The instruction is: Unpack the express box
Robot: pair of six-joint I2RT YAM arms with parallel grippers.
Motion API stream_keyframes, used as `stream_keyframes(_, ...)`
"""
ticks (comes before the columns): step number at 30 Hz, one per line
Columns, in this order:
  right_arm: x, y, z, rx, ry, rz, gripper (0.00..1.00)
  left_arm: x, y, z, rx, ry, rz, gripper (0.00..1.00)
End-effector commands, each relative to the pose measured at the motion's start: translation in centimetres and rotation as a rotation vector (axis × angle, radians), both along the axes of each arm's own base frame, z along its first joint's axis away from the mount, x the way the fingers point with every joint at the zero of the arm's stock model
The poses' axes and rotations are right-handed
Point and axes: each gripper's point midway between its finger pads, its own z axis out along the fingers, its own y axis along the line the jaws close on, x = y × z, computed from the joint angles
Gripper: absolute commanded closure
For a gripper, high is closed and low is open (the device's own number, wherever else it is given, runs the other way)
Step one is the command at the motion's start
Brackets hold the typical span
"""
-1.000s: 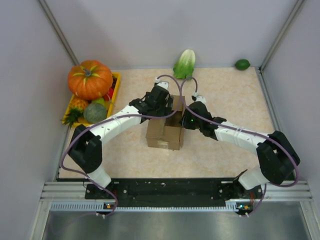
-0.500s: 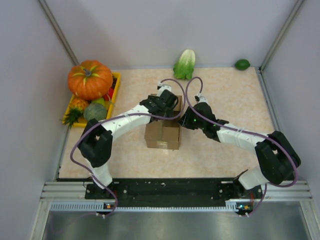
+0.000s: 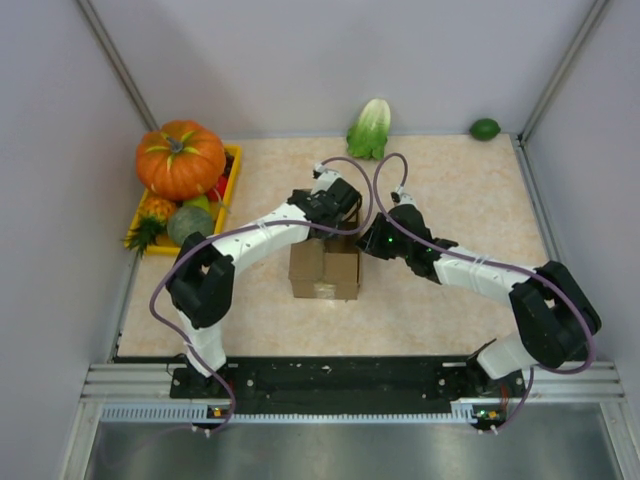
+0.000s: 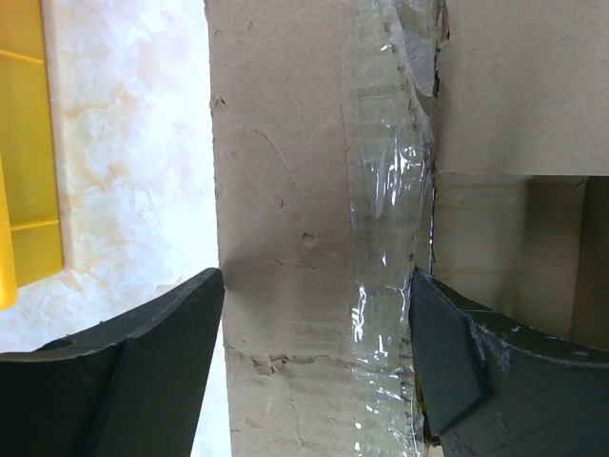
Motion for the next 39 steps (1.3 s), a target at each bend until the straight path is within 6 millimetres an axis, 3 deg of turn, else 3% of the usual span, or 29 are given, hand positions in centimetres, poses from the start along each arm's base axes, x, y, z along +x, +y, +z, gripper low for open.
stream_keyframes(1,-0.4,-0.3,-1.3,-0.015,0.056,-0.003,0.8,0.6,2.0,3.2,0.046,-0.067,0.062,0.19)
stream_keyframes(5,-0.5,-0.3,-1.6,-0.026,0.073,-0.004,0.82,0.4,1.0,5.9,-0.073,-0.094,0.031,0.2)
stream_keyframes(9,-0.4,-0.4,-1.7,-0.036,0.079,-0.008,0.85,0.1,0.4,7.2,-0.193,-0.084,-0.009,0.2)
stream_keyframes(14,-0.3,-0.5,-1.5,-0.044,0.079,-0.012,0.9,0.1,3.0,7.3,-0.311,-0.057,0.046,0.21)
stream_keyframes(15,-0.2,-0.5,-1.5,-0.046,0.077,-0.015,0.9,0.1,2.9,7.0,-0.36,-0.04,0.042,0.22)
stream_keyframes(17,-0.4,-0.7,-1.6,-0.061,0.087,-0.015,0.89,0.1,4.8,6.5,-0.405,-0.025,0.087,0.22)
stream_keyframes(23,-0.3,-0.6,-1.5,-0.064,0.089,-0.013,0.88,-0.8,7.4,4.0,-0.595,0.021,0.123,0.22)
stream_keyframes(28,-0.1,-0.5,-1.3,-0.063,0.086,-0.014,0.87,-1.8,8.4,1.5,-0.692,0.067,0.156,0.22)
stream_keyframes(36,0.3,-0.8,-1.0,-0.083,0.071,-0.024,0.86,-1.3,9.4,0.9,-0.653,0.057,0.158,0.22)
stream_keyframes(39,0.4,-0.9,-0.9,-0.093,0.066,-0.022,0.86,-0.9,8.9,1.0,-0.668,0.062,0.132,0.31)
